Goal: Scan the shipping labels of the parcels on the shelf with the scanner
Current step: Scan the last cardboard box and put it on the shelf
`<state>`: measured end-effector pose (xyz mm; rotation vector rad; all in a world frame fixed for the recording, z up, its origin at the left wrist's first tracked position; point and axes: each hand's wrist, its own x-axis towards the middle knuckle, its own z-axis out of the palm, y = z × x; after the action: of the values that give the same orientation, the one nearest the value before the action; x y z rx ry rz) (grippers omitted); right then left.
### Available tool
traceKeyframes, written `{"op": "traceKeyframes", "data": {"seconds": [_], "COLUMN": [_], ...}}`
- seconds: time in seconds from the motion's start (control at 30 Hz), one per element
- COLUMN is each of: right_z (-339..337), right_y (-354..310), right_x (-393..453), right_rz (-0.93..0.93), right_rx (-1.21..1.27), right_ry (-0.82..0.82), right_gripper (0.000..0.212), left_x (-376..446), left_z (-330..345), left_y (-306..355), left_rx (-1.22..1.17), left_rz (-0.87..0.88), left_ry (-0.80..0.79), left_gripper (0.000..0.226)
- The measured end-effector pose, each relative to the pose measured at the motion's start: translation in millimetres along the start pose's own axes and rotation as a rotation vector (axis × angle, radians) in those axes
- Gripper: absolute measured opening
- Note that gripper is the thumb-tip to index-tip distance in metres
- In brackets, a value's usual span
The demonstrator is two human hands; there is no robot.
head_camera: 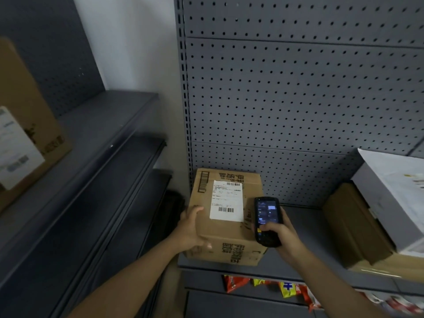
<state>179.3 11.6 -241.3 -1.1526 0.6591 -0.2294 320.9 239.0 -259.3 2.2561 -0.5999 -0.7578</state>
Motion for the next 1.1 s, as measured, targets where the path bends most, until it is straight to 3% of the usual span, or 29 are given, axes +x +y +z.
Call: {"op": "traceKeyframes", "data": {"seconds": [0.2, 0.53, 0.77, 1.03, 1.1], "right_z": [1.8, -10.4, -44.4, -116.7, -132.1], "right_y": [1.8, 0.5, -25.8, -47.1, -49.1], "right_x": [-9.0, -39.8, -90.0, -191.4, -213.9], "right_rz": [-0.022, -0.054, -0.157, -0.231, -0.2], "right_rx": [-0.029, -0.084, -0.082, -0.04, 0.008], "right_ry": [0.007, 0.022, 0.041, -0.034, -0.07], "right_gripper": [0.07, 0.083, 0.076, 0.086, 0.098], "left_x": [1.4, -24.7, -55.1, -111.4, -128.1], "left_z": [8.2, 32.4, 64.8, 131.8, 145.9], "left_y": [-3.5, -7.6, 31.2, 93.9, 107.0], "left_rx": [-0.016, 0.139, 0.259, 0.314, 0.316], "left_rz": [0.016, 0.146, 0.288, 0.443, 0.443], "left_ry": [0.094, 0.158, 0.352, 0.643, 0.679], "left_gripper": [0.124, 0.119, 0.123, 0.127, 0.125]}}
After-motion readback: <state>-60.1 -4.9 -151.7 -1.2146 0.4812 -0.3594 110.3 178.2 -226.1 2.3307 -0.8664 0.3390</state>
